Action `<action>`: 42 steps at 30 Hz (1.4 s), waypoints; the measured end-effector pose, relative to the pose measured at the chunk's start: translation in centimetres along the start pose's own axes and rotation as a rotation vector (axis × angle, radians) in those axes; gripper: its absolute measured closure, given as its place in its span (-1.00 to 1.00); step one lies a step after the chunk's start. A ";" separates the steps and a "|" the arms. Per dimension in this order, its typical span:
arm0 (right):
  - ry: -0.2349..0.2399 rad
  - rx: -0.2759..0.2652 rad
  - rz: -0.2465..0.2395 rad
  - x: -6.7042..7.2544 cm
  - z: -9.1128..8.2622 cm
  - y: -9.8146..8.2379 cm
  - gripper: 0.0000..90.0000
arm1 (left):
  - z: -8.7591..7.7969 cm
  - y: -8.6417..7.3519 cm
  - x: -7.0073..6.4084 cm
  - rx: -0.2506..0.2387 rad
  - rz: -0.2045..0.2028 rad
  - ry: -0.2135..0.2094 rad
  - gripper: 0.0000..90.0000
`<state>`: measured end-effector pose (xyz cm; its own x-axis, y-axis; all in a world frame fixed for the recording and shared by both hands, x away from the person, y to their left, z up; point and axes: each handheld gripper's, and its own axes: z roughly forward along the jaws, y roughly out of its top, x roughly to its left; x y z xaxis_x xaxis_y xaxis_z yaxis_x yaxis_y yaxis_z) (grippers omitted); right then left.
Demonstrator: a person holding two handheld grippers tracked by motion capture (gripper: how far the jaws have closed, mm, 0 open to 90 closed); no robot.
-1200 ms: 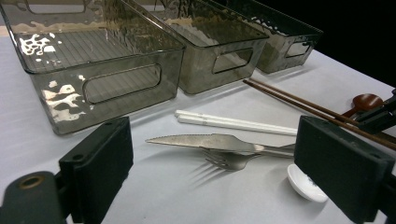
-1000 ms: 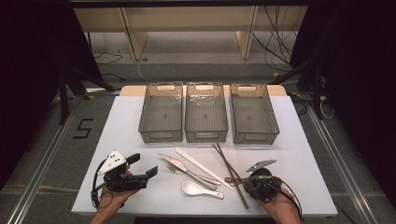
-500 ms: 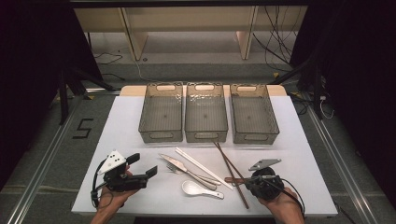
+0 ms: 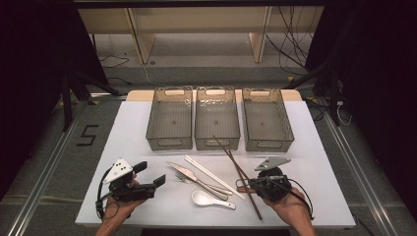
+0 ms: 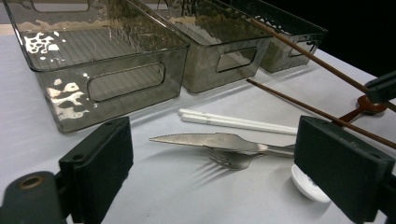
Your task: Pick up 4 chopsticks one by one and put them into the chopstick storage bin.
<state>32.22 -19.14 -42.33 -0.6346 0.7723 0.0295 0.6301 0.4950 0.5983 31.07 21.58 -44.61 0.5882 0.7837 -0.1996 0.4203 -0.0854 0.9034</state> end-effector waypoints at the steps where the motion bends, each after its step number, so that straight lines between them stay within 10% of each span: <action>1: 0.003 -0.006 -0.008 0.1 0.2 0.7 0.89 | 0.0 0.0 0.0 0.000 0.000 0.000 -0.75; 42: 0.027 -0.142 -0.009 0.7 5.0 14.8 0.89 | -0.1 0.0 0.1 -0.008 -0.011 0.000 -0.75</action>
<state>43.35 -9.32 -37.47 -0.6531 0.7560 0.0435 0.5556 0.4394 0.7058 31.10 21.72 -44.63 0.5839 0.7843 -0.2094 0.4210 -0.0721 0.9042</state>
